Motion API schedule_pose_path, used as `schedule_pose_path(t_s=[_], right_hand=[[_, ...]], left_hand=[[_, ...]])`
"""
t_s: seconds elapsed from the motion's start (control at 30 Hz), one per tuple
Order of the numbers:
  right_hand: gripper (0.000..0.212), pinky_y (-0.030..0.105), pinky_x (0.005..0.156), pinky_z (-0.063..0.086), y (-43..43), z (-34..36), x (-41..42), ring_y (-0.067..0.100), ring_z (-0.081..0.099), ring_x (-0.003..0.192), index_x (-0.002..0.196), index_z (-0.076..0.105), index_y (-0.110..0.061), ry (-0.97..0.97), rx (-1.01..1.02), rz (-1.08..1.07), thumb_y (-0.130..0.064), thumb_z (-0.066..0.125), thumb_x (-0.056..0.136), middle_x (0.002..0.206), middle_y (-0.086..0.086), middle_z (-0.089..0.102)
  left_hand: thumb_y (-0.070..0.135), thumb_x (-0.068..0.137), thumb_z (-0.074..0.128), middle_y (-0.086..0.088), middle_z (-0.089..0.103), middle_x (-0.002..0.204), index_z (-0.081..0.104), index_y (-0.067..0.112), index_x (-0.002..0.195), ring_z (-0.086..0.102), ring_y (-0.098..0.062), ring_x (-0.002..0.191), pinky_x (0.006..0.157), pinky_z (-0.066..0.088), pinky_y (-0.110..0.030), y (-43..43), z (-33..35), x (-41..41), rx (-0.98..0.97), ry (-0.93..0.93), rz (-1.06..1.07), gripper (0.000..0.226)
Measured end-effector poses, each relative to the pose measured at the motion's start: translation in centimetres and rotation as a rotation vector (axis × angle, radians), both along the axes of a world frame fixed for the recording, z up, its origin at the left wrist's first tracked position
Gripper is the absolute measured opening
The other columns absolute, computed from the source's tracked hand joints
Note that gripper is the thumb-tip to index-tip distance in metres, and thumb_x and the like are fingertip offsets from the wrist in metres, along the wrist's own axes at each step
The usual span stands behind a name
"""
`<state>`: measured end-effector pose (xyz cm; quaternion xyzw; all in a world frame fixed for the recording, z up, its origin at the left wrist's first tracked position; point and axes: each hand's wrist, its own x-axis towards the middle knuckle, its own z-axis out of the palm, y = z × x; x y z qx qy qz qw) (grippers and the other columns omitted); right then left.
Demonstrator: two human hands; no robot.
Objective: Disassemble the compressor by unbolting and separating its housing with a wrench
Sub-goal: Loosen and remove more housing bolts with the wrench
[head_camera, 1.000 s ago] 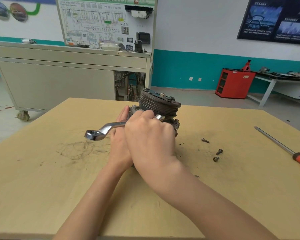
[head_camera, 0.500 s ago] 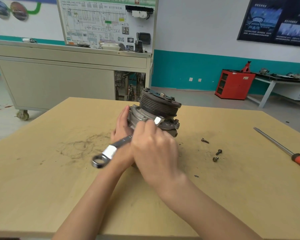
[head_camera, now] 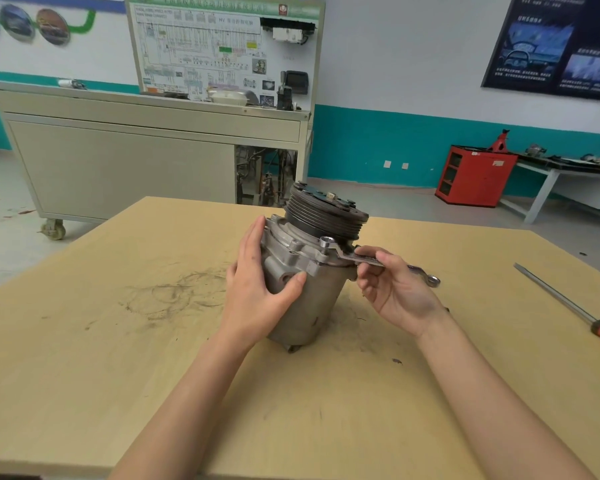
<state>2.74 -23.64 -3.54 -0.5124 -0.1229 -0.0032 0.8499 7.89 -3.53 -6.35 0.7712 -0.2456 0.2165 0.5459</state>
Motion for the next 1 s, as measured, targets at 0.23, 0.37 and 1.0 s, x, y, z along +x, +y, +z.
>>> schedule_pose_path(t_s=[0.23, 0.37, 1.0], right_hand=[[0.023, 0.023, 0.067, 0.056, -0.1, 2.1, -1.9, 0.018, 0.070, 0.078, 0.097, 0.075, -0.012, -0.144, 0.030, -0.155, -0.019, 0.055, 0.087, 0.085, 0.010, 0.072], [0.024, 0.024, 0.069, 0.055, 1.1, 7.2, -5.2, 0.022, 0.070, 0.077, 0.100, 0.073, -0.015, -0.366, -0.607, -0.408, -0.007, 0.053, 0.091, 0.085, 0.010, 0.072], [0.028, 0.030, 0.064, 0.035, 9.7, 11.2, -3.2, 0.031, 0.062, 0.085, 0.090, 0.050, -0.019, -0.592, -1.887, -0.842, -0.044, 0.038, 0.098, 0.074, 0.001, 0.047]], left_hand=[[0.062, 0.070, 0.052, 0.009, 0.030, 0.153, 0.016, 0.037, 0.148, 0.029, -0.003, 0.136, 0.113, 0.027, -0.051, -0.1, 0.1, -0.1, 0.000, -0.003, 0.001, 0.089], [0.062, 0.071, 0.052, 0.008, 0.029, 0.154, 0.016, 0.036, 0.148, 0.029, -0.007, 0.138, 0.113, 0.027, -0.052, 0.0, 0.2, -0.1, 0.002, -0.001, -0.005, 0.089], [0.059, 0.070, 0.053, 0.010, 0.028, 0.155, 0.018, 0.028, 0.151, 0.028, -0.007, 0.140, 0.112, 0.028, -0.051, 0.0, 0.2, -0.1, 0.001, 0.004, -0.016, 0.094]])
